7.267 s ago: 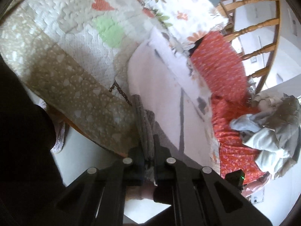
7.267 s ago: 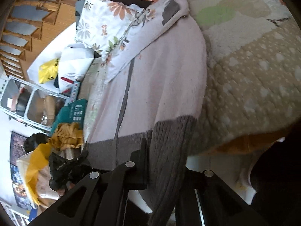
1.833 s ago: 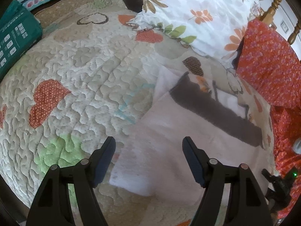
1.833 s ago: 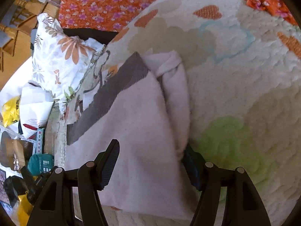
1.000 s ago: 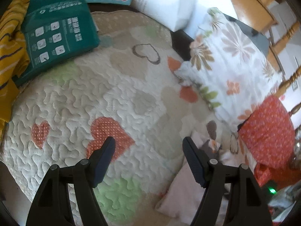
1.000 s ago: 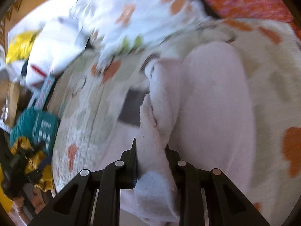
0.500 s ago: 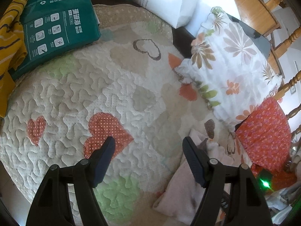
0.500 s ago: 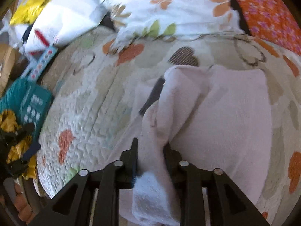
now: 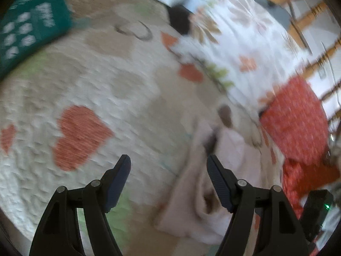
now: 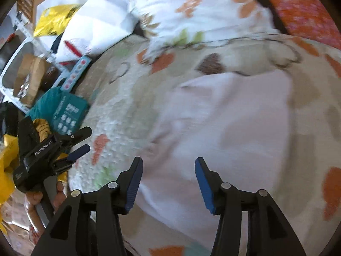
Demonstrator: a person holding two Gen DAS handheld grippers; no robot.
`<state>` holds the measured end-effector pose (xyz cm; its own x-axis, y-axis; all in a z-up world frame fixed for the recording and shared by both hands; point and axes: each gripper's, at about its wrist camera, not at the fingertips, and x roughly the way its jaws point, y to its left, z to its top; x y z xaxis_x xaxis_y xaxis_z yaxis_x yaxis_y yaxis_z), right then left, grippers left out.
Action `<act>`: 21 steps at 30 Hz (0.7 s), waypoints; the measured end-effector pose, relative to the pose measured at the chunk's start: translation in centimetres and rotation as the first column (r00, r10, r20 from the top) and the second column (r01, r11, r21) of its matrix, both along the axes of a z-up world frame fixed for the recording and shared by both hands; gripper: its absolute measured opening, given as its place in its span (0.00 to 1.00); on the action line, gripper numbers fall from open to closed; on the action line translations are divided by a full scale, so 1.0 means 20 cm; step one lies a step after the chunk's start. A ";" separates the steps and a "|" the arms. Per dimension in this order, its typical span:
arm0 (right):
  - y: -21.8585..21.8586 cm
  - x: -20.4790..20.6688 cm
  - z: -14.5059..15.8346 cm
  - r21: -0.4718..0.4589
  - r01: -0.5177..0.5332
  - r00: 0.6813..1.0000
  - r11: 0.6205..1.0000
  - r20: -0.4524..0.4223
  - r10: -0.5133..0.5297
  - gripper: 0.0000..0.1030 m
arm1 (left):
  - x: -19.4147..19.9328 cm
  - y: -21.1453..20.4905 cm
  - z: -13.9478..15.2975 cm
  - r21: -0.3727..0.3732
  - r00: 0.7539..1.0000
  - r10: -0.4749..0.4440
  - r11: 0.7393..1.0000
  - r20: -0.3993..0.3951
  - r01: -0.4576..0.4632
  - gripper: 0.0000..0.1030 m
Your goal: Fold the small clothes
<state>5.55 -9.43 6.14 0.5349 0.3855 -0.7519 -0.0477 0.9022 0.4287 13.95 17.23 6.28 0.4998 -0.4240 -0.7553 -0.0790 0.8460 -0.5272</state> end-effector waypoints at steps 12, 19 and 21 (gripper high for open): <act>-0.45 -0.26 -0.12 0.004 0.186 0.981 0.983 -0.060 -0.185 0.55 | 0.09 -0.61 -0.17 0.129 0.968 -0.246 0.959 -0.055 0.251 0.17; -0.54 -0.31 -0.04 -0.026 0.222 0.975 0.975 0.010 -0.222 0.55 | 0.00 -0.41 -0.12 0.093 0.987 -0.153 0.983 -0.042 0.157 0.15; -0.56 -0.31 -0.06 -0.017 0.230 0.973 0.973 0.001 -0.230 0.55 | -0.03 -0.33 -0.15 0.097 0.990 -0.127 0.986 -0.061 0.133 0.15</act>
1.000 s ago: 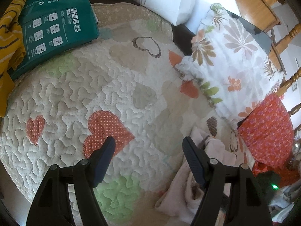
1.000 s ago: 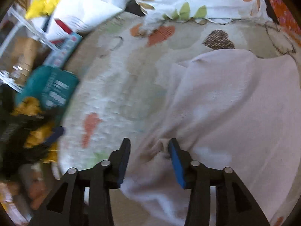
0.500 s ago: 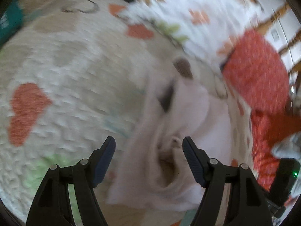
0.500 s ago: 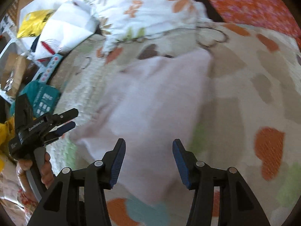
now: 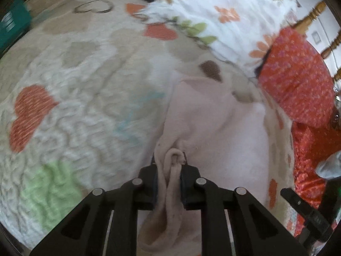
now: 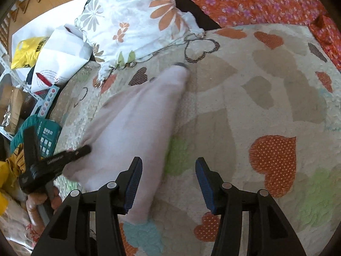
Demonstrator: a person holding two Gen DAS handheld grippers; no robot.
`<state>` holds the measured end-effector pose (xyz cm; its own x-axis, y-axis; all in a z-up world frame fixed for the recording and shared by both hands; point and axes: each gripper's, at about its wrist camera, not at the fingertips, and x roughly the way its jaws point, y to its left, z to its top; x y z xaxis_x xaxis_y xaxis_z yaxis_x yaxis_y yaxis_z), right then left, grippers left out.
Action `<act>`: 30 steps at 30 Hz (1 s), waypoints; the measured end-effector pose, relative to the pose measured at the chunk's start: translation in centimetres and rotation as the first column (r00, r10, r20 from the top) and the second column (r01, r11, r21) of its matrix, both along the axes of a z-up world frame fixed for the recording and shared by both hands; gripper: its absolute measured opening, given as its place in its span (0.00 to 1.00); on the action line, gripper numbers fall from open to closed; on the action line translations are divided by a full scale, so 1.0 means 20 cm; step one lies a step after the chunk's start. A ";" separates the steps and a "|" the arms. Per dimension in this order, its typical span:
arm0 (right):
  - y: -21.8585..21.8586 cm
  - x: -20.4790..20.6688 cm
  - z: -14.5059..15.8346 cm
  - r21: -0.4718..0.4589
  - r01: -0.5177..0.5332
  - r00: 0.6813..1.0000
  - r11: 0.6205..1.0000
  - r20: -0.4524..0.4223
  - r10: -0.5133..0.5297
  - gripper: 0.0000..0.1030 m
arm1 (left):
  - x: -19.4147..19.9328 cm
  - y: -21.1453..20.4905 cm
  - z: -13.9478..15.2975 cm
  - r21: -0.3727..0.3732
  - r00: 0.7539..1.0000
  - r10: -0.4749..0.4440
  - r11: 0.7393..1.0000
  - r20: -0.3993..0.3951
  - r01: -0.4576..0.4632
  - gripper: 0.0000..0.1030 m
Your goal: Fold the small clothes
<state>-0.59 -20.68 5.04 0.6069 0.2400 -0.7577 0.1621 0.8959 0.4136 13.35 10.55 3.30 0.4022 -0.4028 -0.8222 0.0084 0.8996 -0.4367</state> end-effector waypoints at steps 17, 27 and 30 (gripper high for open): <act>0.38 0.04 -0.09 -0.017 -0.250 0.968 0.968 0.011 0.250 0.39 | -0.13 -0.03 0.17 0.078 0.986 -0.045 0.996 0.161 0.033 0.32; 0.44 0.03 -0.30 -0.134 -0.296 0.943 0.946 -0.199 0.267 0.55 | -0.08 -0.10 -0.08 0.155 0.994 -0.093 0.983 -0.052 0.100 0.69; 0.40 0.04 -0.27 -0.092 -0.272 0.951 0.958 -0.182 0.252 0.54 | -0.06 -0.06 -0.05 0.101 0.995 -0.067 0.992 -0.072 0.074 0.69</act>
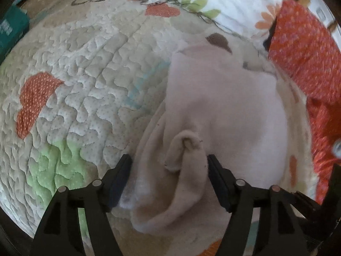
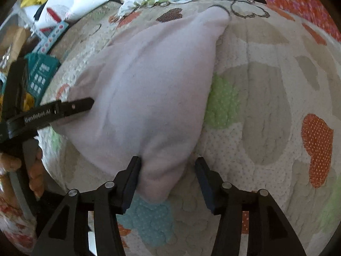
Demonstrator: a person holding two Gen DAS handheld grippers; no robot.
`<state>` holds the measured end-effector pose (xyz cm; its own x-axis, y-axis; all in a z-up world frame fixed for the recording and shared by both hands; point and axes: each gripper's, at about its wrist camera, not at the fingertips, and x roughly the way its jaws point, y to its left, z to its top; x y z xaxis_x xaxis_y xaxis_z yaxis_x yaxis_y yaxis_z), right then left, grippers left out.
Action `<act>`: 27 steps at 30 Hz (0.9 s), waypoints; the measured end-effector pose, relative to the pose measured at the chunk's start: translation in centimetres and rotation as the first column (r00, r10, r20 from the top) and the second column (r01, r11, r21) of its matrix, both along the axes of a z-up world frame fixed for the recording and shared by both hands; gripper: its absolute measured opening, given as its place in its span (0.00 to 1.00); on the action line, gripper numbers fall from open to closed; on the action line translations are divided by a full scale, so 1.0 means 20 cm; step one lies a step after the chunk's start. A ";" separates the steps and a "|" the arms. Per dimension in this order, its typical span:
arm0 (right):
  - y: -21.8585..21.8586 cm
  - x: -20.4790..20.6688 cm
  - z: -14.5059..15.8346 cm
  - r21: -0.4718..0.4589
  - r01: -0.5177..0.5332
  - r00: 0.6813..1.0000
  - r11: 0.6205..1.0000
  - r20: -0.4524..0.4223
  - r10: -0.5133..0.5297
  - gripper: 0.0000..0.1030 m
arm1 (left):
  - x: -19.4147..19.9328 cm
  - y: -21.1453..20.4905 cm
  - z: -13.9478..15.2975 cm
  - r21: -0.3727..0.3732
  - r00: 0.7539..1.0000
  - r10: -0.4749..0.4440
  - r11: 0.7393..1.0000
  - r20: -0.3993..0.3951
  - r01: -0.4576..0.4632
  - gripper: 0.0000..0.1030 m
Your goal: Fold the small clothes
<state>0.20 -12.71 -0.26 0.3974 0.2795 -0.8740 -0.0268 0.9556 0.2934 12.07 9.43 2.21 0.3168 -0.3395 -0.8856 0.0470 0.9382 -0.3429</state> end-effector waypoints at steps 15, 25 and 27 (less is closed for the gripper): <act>0.58 0.89 0.17 -0.134 -0.237 0.971 0.962 0.004 0.239 0.48 | -0.07 0.00 -0.03 -0.032 1.000 0.007 0.999 0.012 -0.007 0.69; 0.82 1.41 0.03 -0.503 -0.148 0.988 0.852 -0.038 0.149 0.62 | -0.06 -0.03 -0.02 -0.012 0.999 -0.022 1.000 0.026 0.022 0.69; 0.76 1.36 0.14 -0.464 -0.124 0.990 0.877 0.005 0.143 0.62 | -0.07 -0.03 0.01 -0.042 0.999 -0.031 0.999 0.032 0.033 0.69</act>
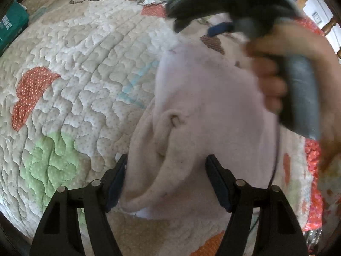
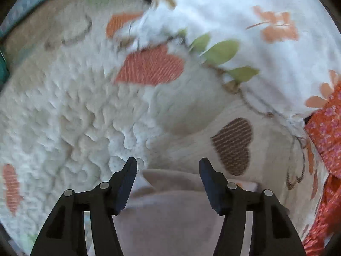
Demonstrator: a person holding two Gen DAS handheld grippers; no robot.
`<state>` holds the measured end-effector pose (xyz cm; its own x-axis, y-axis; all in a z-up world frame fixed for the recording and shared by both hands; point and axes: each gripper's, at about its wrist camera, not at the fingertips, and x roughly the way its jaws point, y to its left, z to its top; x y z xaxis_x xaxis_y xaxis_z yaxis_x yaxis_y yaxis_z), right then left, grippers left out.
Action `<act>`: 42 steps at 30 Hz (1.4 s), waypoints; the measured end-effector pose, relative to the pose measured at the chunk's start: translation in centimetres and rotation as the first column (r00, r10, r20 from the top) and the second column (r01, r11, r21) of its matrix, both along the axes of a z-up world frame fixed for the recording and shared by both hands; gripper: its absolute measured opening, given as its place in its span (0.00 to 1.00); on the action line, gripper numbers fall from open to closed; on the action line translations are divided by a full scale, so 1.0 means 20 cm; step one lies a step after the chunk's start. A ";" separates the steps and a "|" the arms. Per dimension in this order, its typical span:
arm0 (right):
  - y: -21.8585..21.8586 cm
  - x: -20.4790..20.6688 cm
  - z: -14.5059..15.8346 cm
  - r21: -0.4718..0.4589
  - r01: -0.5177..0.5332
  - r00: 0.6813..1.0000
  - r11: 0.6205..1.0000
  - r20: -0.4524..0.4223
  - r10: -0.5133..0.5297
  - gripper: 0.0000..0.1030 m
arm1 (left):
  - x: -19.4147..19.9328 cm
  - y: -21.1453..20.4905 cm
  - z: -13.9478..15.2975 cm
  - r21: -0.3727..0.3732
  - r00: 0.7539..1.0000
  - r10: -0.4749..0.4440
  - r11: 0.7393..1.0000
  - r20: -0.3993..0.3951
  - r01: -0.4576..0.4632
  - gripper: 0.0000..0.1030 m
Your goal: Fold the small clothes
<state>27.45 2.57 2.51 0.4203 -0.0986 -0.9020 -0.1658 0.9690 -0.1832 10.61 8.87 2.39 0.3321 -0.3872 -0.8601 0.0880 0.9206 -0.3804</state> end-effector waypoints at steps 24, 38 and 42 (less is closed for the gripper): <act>-1.07 -1.15 -0.21 0.725 0.254 0.955 0.640 -0.083 -0.284 0.67 | 0.15 0.12 -0.07 -0.215 1.000 0.029 0.976 -0.002 -0.029 0.85; -1.11 -1.23 0.02 0.710 0.193 0.950 0.678 0.037 -0.310 0.25 | 0.00 -0.25 0.02 -0.202 0.997 -0.081 0.976 0.000 0.079 0.27; -1.22 -1.28 -0.02 0.657 0.241 0.944 0.714 0.012 -0.330 0.31 | -0.01 -0.32 -0.07 -0.119 0.995 -0.090 0.989 -0.048 0.084 0.39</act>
